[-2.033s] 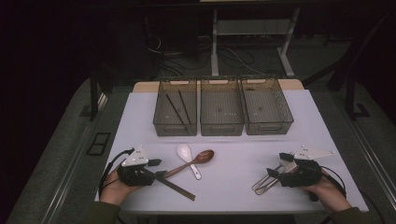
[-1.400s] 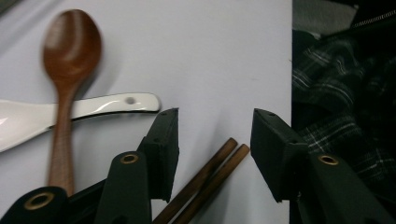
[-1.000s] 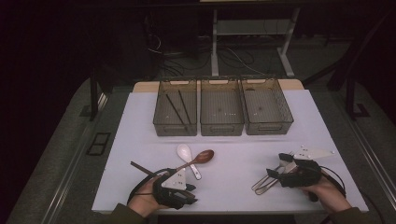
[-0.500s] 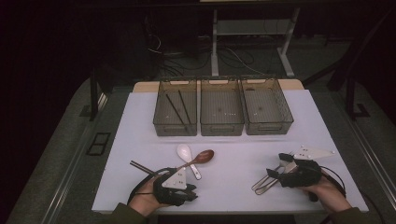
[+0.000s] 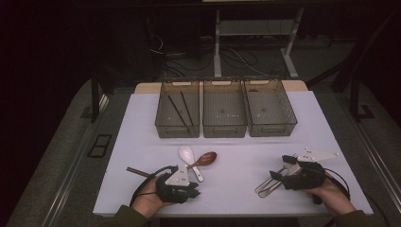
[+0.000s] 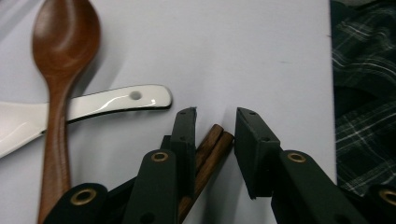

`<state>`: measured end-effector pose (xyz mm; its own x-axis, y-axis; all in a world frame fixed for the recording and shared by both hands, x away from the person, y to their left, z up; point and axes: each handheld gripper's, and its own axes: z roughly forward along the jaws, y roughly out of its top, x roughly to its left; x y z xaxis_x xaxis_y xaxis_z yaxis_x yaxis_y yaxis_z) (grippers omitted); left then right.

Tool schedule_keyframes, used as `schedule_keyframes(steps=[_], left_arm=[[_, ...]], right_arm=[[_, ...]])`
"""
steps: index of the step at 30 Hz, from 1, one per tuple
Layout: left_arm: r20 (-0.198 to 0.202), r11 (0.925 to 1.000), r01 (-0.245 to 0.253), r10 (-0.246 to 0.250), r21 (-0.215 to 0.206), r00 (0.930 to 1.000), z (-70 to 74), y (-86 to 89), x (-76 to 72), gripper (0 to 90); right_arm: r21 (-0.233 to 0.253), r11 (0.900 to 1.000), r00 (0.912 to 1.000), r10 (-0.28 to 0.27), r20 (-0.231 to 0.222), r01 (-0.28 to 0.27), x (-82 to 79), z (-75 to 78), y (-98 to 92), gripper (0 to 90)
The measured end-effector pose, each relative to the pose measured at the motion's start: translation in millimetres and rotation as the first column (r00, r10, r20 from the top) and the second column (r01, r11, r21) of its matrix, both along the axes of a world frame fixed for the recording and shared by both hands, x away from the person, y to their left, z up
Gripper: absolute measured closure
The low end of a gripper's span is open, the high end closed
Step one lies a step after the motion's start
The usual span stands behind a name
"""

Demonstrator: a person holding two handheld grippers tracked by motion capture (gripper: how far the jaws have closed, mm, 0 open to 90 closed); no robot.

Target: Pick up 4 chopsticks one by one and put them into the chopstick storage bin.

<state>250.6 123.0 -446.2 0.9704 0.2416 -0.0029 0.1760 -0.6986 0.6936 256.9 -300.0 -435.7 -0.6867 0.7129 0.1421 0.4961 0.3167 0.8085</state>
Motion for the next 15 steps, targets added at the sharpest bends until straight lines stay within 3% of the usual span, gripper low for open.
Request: schedule_keyframes(steps=[7,15], left_arm=[[0.011,0.9983,-0.059,0.059,0.002,0.9982,-0.1,2.1,5.3,68.6],[0.024,0.9894,-0.145,0.145,0.008,0.9892,-0.1,4.4,12.5,69.1]], right_arm=[[-0.001,1.0,1.0,0.0,-0.001,0.0,0.1,0.0,-0.1,17.4],[-0.001,1.0,1.0,-0.004,-0.001,0.004,0.3,0.0,-0.2,17.4]])
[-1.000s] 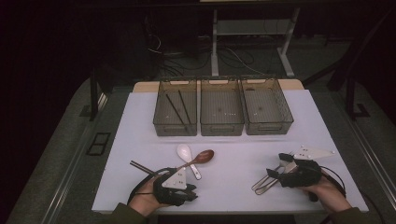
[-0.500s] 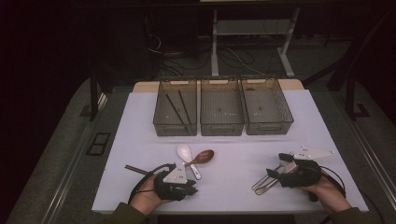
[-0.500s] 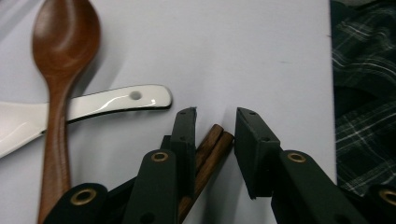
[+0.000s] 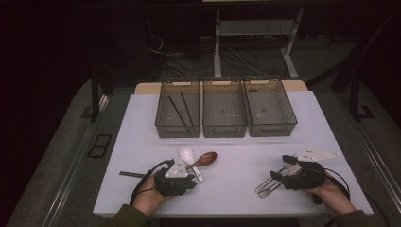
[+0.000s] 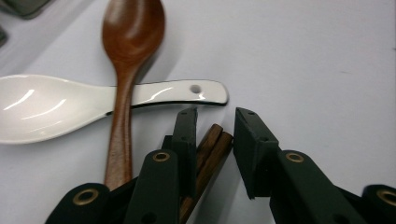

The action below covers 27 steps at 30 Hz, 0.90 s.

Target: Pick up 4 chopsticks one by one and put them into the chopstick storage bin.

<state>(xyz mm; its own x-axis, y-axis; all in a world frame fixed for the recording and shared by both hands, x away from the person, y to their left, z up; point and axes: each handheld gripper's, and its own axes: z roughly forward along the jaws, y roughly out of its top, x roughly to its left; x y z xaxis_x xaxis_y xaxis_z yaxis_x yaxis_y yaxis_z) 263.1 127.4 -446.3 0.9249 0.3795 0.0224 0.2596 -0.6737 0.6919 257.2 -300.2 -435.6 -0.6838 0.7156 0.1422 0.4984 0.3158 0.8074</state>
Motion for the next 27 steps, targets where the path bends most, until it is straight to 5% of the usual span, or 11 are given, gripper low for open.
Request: schedule_keyframes(steps=[6,10,17,23,27], left_arm=[[0.003,0.9998,-0.019,0.019,-0.004,0.9998,-0.5,0.2,2.1,67.9],[0.004,0.9999,-0.001,0.001,-0.011,1.0,0.2,1.0,1.1,58.3],[0.016,0.9961,-0.002,0.003,-0.089,0.9999,11.6,11.7,-4.3,55.7],[0.047,0.9922,-0.029,0.035,-0.121,0.9983,30.0,41.6,-9.4,55.3],[0.054,0.9916,-0.078,0.084,-0.103,0.995,33.0,69.3,-6.1,55.0]], right_arm=[[0.001,1.0,1.0,0.001,-0.001,-0.001,-0.1,0.0,0.3,17.4],[0.001,1.0,1.0,0.001,0.0,-0.001,-0.1,0.1,-0.1,17.4],[0.004,1.0,1.0,0.0,-0.003,0.0,-0.6,0.6,-1.1,17.4],[0.006,1.0,1.0,-0.001,-0.005,0.001,-0.3,0.5,-1.4,17.4],[0.008,1.0,1.0,0.002,-0.005,-0.002,0.2,0.0,-1.4,17.4]])
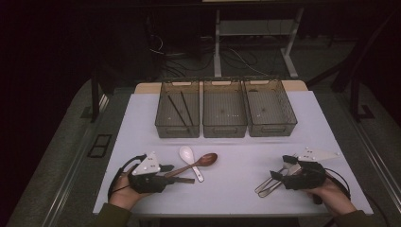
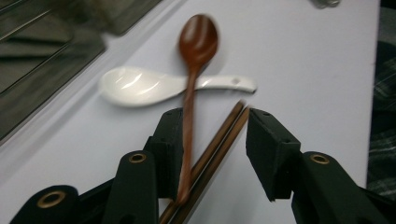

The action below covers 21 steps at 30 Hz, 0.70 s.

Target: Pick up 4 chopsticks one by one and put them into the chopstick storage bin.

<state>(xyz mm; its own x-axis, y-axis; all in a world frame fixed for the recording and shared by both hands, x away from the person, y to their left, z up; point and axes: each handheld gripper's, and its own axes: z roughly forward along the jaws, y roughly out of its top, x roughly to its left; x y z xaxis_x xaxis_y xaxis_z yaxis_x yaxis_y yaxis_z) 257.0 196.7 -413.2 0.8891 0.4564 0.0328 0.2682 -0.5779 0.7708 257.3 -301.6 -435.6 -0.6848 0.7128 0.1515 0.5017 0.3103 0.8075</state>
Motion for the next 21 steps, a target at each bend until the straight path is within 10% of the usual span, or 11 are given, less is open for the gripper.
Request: schedule_keyframes(steps=[12,21], left_arm=[[-0.084,0.9931,-0.002,0.012,0.117,0.9964,-28.5,28.7,15.2,50.7],[-0.115,0.9941,0.0,0.013,0.109,0.9933,-29.0,29.0,16.6,61.2]], right_arm=[[0.0,1.0,1.0,0.006,-0.003,-0.006,0.2,-0.2,0.2,17.4],[0.002,1.0,1.0,0.008,-0.005,-0.008,0.2,0.0,0.0,17.4]])
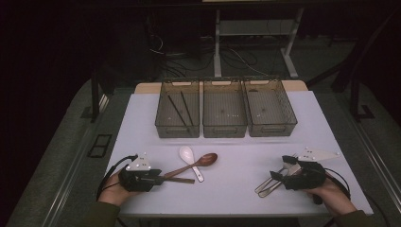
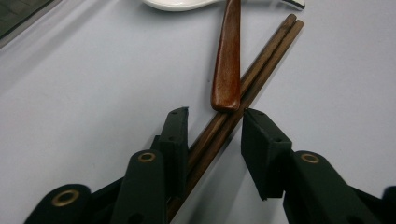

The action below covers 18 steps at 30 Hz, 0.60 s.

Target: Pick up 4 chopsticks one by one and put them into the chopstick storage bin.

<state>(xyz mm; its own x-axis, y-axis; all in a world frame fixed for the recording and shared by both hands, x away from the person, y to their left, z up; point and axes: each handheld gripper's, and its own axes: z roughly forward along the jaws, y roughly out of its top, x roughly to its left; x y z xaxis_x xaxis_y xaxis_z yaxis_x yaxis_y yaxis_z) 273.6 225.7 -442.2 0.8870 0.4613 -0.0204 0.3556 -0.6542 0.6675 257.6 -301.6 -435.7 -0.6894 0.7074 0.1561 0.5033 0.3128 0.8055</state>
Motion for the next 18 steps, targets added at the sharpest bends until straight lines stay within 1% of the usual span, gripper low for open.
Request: schedule_keyframes(steps=[3,4,7,9,11,13,18], left_arm=[[-0.007,1.0,-0.003,0.003,0.004,1.0,0.6,-0.3,-0.6,63.7],[-0.013,0.9999,-0.011,0.011,-0.002,0.9999,0.4,-0.9,-1.3,64.4],[-0.016,0.9999,-0.011,0.011,0.011,0.9998,1.7,-1.8,-2.4,66.9],[-0.022,0.9998,-0.018,0.018,0.011,0.9996,2.0,-2.8,-4.0,67.2],[-0.026,0.9997,-0.012,0.012,0.019,0.9996,2.7,-2.9,-5.3,67.6],[-0.025,0.9997,-0.012,0.012,0.023,0.9996,3.0,-3.9,-7.8,68.0],[-0.038,0.9994,-0.019,0.02,0.028,0.9991,4.1,-6.4,-15.0,69.2]], right_arm=[[0.0,1.0,1.0,0.001,0.001,-0.001,0.1,0.0,0.1,17.4],[0.0,1.0,1.0,0.002,0.001,-0.002,0.1,0.0,0.1,17.4],[0.001,1.0,1.0,0.001,-0.002,-0.001,0.0,0.0,0.1,17.4],[0.001,1.0,1.0,0.001,-0.003,-0.001,0.0,0.0,0.0,17.4],[0.002,1.0,1.0,0.0,-0.003,0.0,0.0,0.1,-0.1,17.4],[0.003,1.0,1.0,-0.001,-0.004,0.001,-0.1,0.2,-0.2,17.4],[0.002,1.0,1.0,-0.002,-0.004,0.002,0.0,0.2,-0.4,17.4]])
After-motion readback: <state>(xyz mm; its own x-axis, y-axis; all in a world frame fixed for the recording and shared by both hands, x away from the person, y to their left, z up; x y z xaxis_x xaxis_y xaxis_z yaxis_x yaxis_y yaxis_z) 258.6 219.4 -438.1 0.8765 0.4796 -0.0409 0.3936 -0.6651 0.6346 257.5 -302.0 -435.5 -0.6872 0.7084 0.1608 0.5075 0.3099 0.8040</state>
